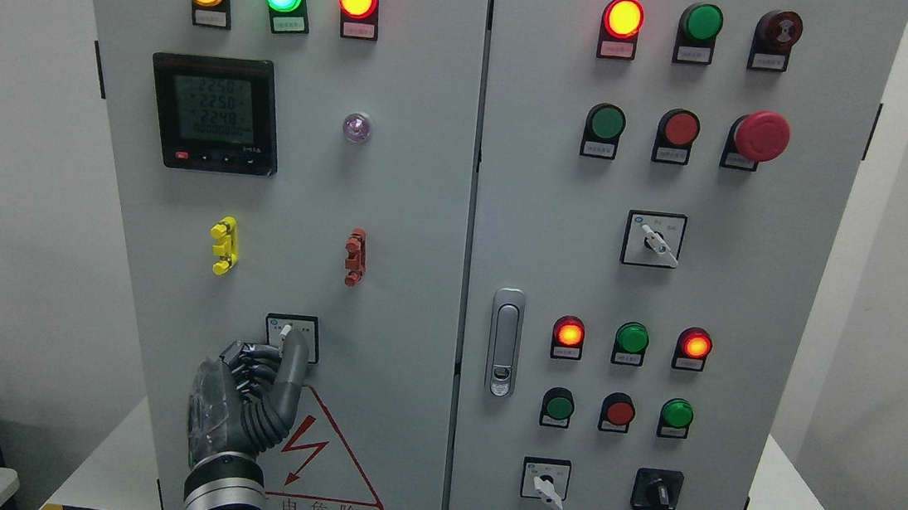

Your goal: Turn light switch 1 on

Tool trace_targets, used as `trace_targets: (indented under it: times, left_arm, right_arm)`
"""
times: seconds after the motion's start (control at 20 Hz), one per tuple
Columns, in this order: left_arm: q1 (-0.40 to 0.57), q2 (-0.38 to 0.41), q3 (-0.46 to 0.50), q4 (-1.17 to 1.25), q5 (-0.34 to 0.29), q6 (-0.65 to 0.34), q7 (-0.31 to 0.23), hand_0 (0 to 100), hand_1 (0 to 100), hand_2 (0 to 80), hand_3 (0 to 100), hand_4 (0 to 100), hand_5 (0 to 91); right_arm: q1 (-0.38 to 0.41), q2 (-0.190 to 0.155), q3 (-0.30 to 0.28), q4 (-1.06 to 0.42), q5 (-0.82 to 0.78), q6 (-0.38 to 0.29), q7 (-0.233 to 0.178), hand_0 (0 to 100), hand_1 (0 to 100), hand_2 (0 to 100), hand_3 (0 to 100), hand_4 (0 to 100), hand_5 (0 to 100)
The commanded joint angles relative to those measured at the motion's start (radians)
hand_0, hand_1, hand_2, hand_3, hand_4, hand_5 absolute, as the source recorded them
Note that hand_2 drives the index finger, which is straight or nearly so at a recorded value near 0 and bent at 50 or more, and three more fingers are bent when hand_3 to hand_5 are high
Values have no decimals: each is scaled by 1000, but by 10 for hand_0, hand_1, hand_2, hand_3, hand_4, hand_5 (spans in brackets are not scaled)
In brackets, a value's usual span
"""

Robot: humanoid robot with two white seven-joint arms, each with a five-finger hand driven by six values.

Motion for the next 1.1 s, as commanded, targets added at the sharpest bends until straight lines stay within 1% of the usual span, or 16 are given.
trace_targets:
  times: [0.0, 0.35, 1.05]
  left_arm:
    - [0, 0, 0, 0, 0, 0, -1, 362, 362, 528, 819, 914, 866]
    - [0, 0, 0, 0, 0, 0, -1, 394, 343, 528, 828, 915, 865]
    - [0, 0, -2, 0, 0, 0, -4, 448, 341, 515, 844, 925, 862]
  right_arm:
    - [0, 0, 0, 0, -18, 1, 0, 120, 389, 0, 0, 0, 0]
    - [0, 0, 0, 0, -17, 1, 0, 120, 389, 0, 0, 0, 0]
    - [0, 0, 0, 0, -18, 1, 0, 120, 389, 0, 0, 0, 0]
